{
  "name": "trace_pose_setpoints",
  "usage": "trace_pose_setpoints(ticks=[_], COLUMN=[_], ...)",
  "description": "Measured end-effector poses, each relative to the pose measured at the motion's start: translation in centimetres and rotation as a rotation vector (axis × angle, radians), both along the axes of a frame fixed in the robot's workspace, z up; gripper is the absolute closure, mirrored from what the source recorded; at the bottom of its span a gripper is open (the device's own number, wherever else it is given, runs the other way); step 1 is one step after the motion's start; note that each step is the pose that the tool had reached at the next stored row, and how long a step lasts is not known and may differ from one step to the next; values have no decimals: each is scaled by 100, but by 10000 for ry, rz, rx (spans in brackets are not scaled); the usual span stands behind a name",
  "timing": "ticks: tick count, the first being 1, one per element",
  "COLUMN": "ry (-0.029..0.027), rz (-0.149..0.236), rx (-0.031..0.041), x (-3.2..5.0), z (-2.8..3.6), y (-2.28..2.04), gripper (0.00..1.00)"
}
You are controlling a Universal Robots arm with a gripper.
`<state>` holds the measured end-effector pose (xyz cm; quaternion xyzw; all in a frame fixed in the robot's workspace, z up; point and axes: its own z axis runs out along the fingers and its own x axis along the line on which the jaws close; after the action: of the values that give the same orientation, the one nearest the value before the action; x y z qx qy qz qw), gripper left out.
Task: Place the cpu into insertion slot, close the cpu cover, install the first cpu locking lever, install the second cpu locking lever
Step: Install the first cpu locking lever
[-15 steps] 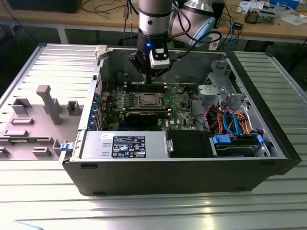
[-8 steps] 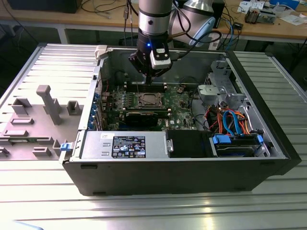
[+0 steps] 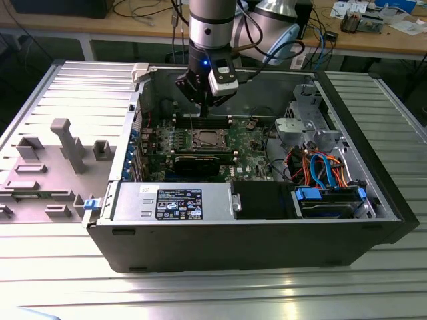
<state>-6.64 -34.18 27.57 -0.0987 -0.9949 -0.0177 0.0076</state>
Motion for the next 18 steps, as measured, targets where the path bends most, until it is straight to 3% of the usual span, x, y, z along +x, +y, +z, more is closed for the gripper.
trace_pose_setpoints(ticks=[9, 14, 18], ry=[-2, -25, -44], rz=[79, 698, 757], rx=[3, 3, 4], x=[-45, -50, -122], z=[-6, -11, -13], y=[0, -2, -2], gripper=[89, 89, 89])
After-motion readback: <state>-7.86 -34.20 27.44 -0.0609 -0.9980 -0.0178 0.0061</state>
